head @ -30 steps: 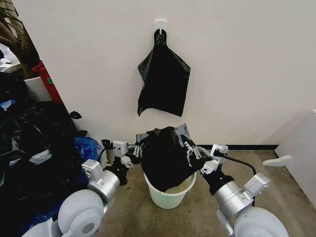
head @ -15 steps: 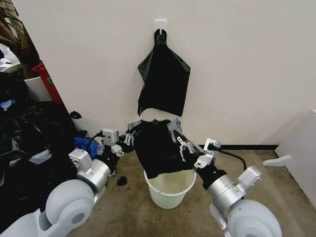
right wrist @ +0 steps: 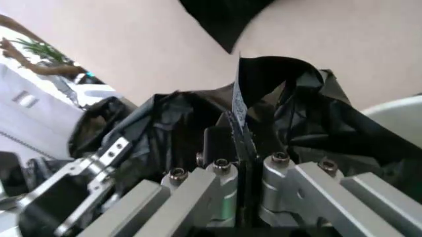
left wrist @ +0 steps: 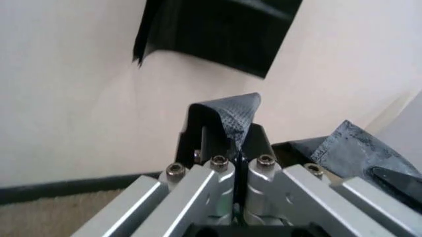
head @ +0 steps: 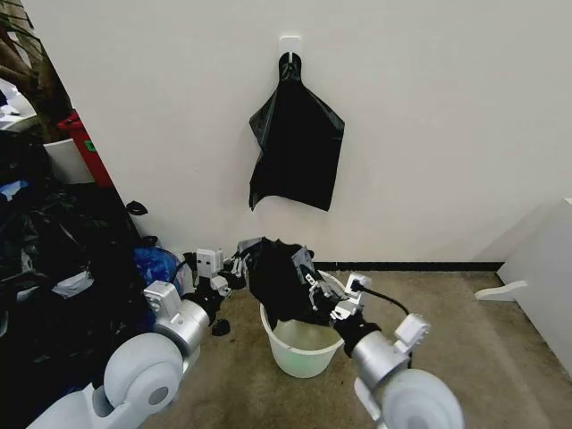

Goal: Place the garbage bag over the trash bin.

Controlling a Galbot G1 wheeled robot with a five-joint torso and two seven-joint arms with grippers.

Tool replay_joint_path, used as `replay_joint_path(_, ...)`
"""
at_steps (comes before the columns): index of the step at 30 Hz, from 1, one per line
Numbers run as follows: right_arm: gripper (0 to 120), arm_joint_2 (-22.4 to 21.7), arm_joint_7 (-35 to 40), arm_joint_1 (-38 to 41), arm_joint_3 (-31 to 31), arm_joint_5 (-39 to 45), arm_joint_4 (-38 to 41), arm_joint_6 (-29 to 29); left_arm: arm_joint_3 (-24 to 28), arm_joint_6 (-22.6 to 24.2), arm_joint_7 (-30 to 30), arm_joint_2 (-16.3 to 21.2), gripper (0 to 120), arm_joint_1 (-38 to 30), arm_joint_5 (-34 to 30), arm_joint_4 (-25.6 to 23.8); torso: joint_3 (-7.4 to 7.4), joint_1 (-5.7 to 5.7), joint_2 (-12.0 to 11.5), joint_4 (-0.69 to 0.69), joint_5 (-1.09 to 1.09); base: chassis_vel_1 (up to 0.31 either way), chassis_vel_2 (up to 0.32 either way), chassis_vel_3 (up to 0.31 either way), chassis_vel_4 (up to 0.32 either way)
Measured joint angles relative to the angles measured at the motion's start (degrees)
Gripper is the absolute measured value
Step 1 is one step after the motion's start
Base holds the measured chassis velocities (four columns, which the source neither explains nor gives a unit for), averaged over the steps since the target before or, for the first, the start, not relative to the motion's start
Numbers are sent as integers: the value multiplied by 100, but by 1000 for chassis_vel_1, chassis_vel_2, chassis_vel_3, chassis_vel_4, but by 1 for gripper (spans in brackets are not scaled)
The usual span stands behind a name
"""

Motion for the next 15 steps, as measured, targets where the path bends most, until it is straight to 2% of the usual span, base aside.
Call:
replay_joint_path(6, 0, -46, -30, -95, 114, -81, -15, 43, 42, -17, -2, -109, 0, 32, 37, 183, 0, 0, 0, 0, -1, 0, 0, 0, 0)
replay_joint_path(13, 0, -124, 82, -311, 299, -148, 396, 55, 43, -22, -47, -223, 0, 98, 38, 170, 0, 0, 0, -1, -1, 0, 0, 0, 0)
replay_joint_path(15, 0, -140, 397, -533, 475, -162, 745, 63, 0, -41, -152, -312, 0, 260, 44, 38, 0, 0, 0, -1, -1, 0, 0, 0, 0)
